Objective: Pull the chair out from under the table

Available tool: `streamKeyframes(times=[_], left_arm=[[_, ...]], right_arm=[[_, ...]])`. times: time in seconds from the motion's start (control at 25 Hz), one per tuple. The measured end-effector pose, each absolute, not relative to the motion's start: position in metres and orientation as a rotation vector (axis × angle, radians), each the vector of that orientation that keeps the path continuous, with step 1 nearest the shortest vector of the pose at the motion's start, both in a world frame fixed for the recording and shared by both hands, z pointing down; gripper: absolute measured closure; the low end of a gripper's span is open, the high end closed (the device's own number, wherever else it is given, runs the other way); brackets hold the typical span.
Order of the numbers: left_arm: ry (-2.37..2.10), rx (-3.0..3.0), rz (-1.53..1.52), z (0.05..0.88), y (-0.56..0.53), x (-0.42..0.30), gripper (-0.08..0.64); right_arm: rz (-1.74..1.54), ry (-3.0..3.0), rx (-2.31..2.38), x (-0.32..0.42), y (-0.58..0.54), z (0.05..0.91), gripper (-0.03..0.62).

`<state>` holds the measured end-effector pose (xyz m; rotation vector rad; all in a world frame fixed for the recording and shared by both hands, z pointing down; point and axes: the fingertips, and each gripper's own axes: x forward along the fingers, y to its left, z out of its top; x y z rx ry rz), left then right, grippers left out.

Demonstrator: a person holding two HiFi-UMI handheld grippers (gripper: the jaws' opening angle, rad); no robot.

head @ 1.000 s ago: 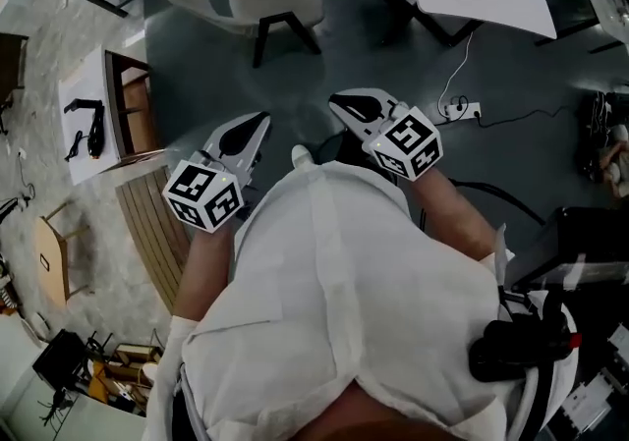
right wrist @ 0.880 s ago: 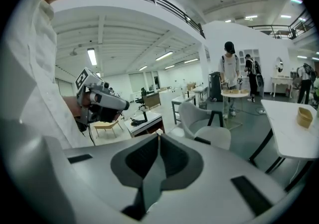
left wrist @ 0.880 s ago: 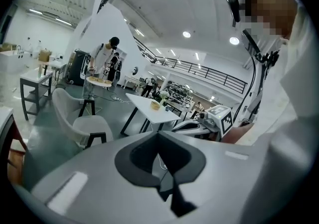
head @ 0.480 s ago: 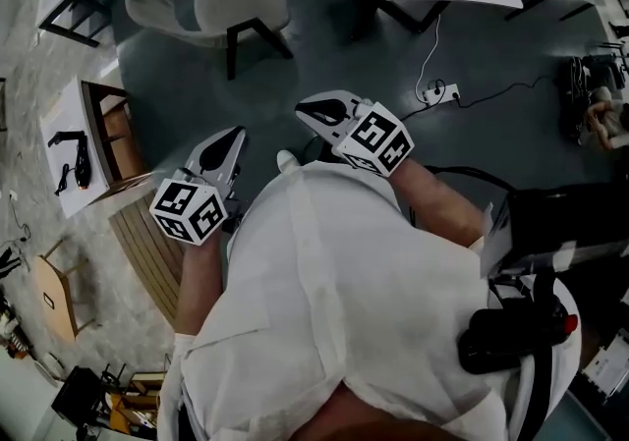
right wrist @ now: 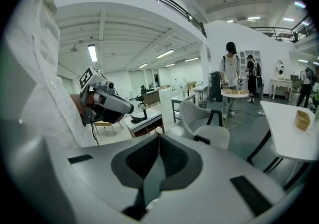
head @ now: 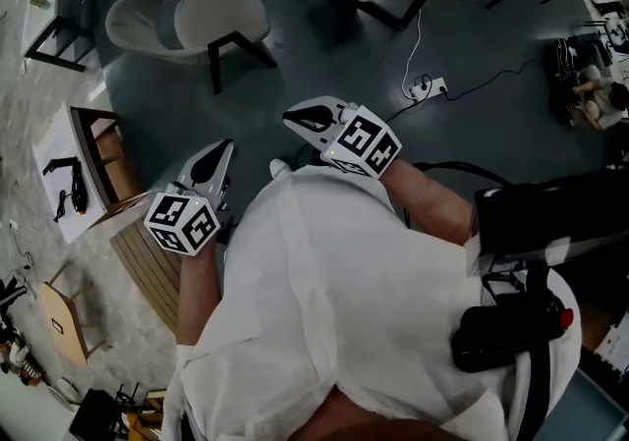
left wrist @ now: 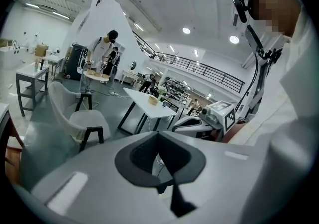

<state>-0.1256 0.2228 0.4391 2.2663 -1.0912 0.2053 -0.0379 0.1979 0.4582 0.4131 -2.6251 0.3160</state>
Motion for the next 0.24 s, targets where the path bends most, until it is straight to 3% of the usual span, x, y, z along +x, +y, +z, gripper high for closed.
streamKeyframes(times=[0.24], left_arm=[[-1.071, 2.261, 0.224, 0.442, 0.210, -0.115, 0.554]], right_arm=[[0.326, -2.621, 0.414, -0.029, 0.186, 0.460, 0.581]])
